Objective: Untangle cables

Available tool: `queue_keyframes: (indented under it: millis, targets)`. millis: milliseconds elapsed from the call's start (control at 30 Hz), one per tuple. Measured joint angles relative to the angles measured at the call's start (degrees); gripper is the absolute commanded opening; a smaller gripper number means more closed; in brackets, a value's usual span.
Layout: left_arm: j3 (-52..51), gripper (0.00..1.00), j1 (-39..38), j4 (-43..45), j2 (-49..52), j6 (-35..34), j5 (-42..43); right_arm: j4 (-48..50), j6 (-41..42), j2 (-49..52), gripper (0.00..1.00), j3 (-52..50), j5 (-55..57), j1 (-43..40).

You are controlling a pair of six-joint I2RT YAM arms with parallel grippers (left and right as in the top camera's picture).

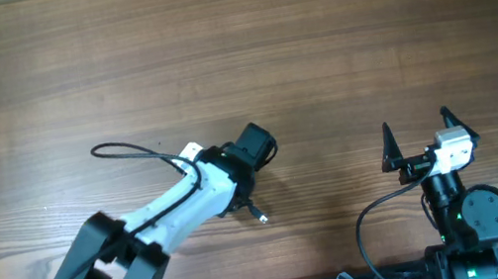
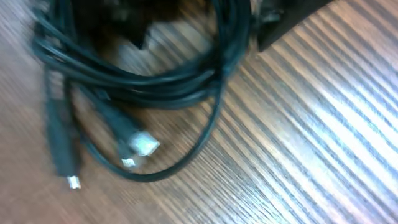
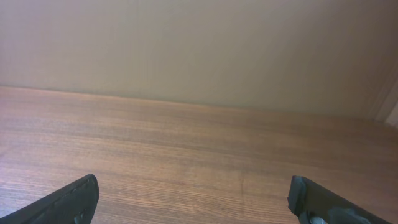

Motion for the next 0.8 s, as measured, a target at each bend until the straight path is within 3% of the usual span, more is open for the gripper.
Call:
queue_keyframes:
  millis: [133,267,400,567,800]
  targets:
    - [0.0,0.37,0.0,0.0,0.6,0.0,0.0,0.0,0.0,0.0,1.00,0.0,0.0,0.0]
    - [0.0,0.04,0.0,0.0,0.6,-0.1,-0.2,0.0,0.0,0.0,1.00,0.0,0.0,0.0]
    - [0.0,0.04,0.0,-0.1,0.6,0.0,-0.9,0.0,0.0,0.0,1.00,0.0,0.0,0.0]
    - [0.0,0.04,1.7,-6.3,-2.3,0.0,-3.1,0.0,0.0,0.0,1.00,0.0,0.0,0.0]
    - [1.1,0.04,7.6,-8.2,-22.9,5.4,-3.8,0.0,0.0,0.0,1.00,0.0,0.0,0.0]
